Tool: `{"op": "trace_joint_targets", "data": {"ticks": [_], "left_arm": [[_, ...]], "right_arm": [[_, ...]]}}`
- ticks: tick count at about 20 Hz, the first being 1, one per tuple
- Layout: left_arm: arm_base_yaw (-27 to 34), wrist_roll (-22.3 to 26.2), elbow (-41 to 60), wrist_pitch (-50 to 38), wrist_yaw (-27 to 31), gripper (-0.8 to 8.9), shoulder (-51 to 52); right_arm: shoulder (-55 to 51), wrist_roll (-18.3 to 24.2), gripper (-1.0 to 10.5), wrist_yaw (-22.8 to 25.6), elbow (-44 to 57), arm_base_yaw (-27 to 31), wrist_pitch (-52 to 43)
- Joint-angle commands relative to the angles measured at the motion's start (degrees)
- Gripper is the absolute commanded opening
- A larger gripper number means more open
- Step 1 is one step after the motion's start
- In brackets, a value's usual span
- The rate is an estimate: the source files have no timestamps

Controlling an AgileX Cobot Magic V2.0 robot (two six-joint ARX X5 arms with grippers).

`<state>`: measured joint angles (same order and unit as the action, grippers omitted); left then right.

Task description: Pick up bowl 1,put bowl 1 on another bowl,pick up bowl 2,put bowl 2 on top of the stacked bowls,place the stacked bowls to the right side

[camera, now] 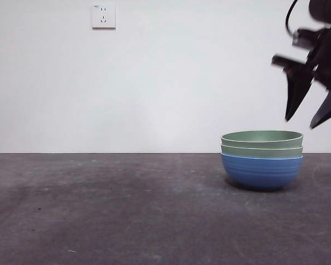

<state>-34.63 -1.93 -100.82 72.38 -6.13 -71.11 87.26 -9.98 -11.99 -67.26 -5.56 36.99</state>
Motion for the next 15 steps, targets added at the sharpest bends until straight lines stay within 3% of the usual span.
{"op": "trace_joint_targets", "data": {"ticks": [1, 6, 13, 15], "left_arm": [[-0.17, 0.92, 0.22, -0.26, -0.02, 3.45, 0.02], [-0.17, 3.48, 0.22, 0.70, -0.20, 3.45, 0.02], [-0.17, 3.78, 0.22, 1.68, -0.31, 3.39, 0.02], [-0.17, 4.35, 0.22, 2.25, -0.31, 2.52, 0.02]], "right_arm": [[-5.68, 1.95, 2.3, -0.46, 0.42, -0.17, 5.68], [-19.41, 4.52, 2.2, -7.50, 0.42, -1.73, 18.56], [-30.67, 4.96, 2.1, -7.43, 0.42, -8.22, 30.14], [-31.95, 5.84, 1.1, -7.45, 0.42, -9.55, 32.48]]}}
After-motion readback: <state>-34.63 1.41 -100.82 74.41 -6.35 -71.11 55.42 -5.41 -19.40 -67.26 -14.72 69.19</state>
